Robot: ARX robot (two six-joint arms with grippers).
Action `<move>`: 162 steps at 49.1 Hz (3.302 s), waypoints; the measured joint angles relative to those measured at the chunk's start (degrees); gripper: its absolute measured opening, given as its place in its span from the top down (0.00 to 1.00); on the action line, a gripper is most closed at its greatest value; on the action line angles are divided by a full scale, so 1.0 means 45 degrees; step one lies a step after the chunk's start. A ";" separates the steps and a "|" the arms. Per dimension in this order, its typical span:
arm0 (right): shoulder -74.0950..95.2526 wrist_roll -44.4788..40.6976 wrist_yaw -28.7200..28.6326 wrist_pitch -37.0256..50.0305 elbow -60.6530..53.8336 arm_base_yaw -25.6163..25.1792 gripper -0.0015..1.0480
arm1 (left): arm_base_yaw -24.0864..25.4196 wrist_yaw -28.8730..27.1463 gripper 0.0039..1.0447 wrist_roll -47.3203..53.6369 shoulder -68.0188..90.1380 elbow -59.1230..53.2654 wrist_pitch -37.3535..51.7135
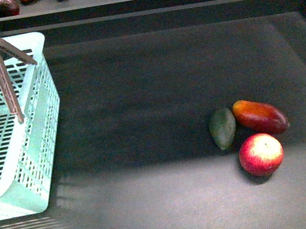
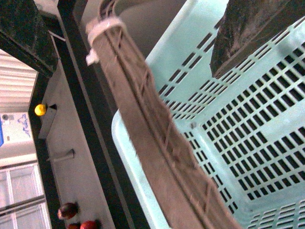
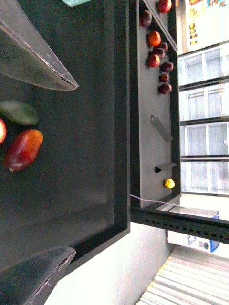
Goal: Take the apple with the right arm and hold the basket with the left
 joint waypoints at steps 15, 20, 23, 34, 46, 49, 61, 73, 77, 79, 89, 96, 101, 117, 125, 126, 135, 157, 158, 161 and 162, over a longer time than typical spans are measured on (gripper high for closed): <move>0.0000 0.0000 0.0000 0.0000 0.0000 0.0000 0.08 | 0.0641 -0.0695 0.07 -0.0461 0.2084 0.2623 -0.0690; 0.0000 0.0000 -0.0005 0.0000 0.0000 0.0000 0.08 | 0.0651 -0.0831 0.07 -0.0457 0.2399 0.3002 -0.0981; 0.0000 0.0000 -0.0005 0.0000 0.0000 0.0000 0.08 | 0.0651 -0.0928 0.07 -0.0457 0.2599 0.3177 -0.1107; 0.0000 0.0000 0.0000 -0.0005 0.0000 0.0000 0.08 | 0.0661 -0.1282 0.07 -0.0457 0.3429 0.3759 -0.1545; 0.0000 0.0000 0.0000 0.0000 0.0000 0.0000 0.08 | 0.0651 -0.1525 0.29 -0.0398 0.3925 0.4454 -0.1996; 0.0000 0.0000 0.0000 0.0000 0.0000 0.0000 0.08 | 0.0631 -0.1549 0.36 -0.0393 0.3944 0.4566 -0.2098; 0.0000 0.0000 -0.0005 0.0000 0.0000 0.0000 0.08 | 0.0515 -0.1506 0.76 -0.0967 0.3959 0.4911 -0.2361; 0.0000 0.0000 0.0000 0.0000 0.0000 0.0000 0.08 | 0.0306 -0.1219 0.86 -0.0704 0.3351 0.4473 -0.2438; 0.0000 0.0000 0.0000 0.0000 0.0000 0.0000 0.08 | 0.0262 -0.0903 0.86 -0.0311 0.2803 0.3910 -0.2482; 0.0000 0.0000 -0.0005 -0.0005 0.0000 0.0000 0.08 | 0.0223 -0.0801 0.86 -0.0185 0.2540 0.3682 -0.2487; 0.0000 0.0000 0.0000 0.0000 0.0000 0.0000 0.08 | -0.0559 -0.0112 0.86 0.0559 0.0311 0.2812 -0.2875; 0.0000 0.0000 -0.0005 0.0000 0.0000 0.0000 0.08 | -0.2123 0.0398 0.86 0.0792 -0.1059 0.2594 -0.3390; 0.0000 0.0000 -0.0005 0.0000 0.0000 0.0000 0.08 | -0.3424 0.0704 0.86 0.1054 -0.1447 0.2603 -0.3633; 0.0000 0.0000 -0.0005 0.0000 0.0000 0.0000 0.08 | -0.5610 0.0821 0.86 0.1452 -0.1846 0.2599 -0.4328; 0.0000 0.0000 -0.0005 0.0000 0.0000 0.0000 0.08 | -0.6679 0.0831 0.86 0.1700 -0.2365 0.2594 -0.4643; 0.0000 0.0000 -0.0005 -0.0005 0.0000 0.0000 0.08 | -0.6834 0.0845 0.86 0.1695 -0.2419 0.2594 -0.4658; 0.0000 0.0000 0.0000 -0.0005 0.0000 0.0000 0.08 | -0.7441 0.1171 0.86 0.1826 -0.2501 0.2691 -0.5017; 0.0073 0.0131 0.0087 -0.0102 0.0034 0.0019 0.08 | -0.7548 0.1209 0.86 0.2302 -0.2501 0.2841 -0.5149; 0.0359 0.0413 0.0374 -0.0743 0.0243 0.0087 0.08 | -0.7548 0.1214 0.86 0.2302 -0.2497 0.2841 -0.5149; 0.2501 0.2414 0.0767 -0.3837 0.1603 0.0087 0.08 | -0.7548 0.1190 0.86 0.2302 -0.2501 0.2841 -0.5149; 0.3521 0.3172 0.0393 -0.4668 0.1996 -0.0146 0.08 | -0.7553 0.1185 0.86 0.2288 -0.2501 0.2851 -0.5149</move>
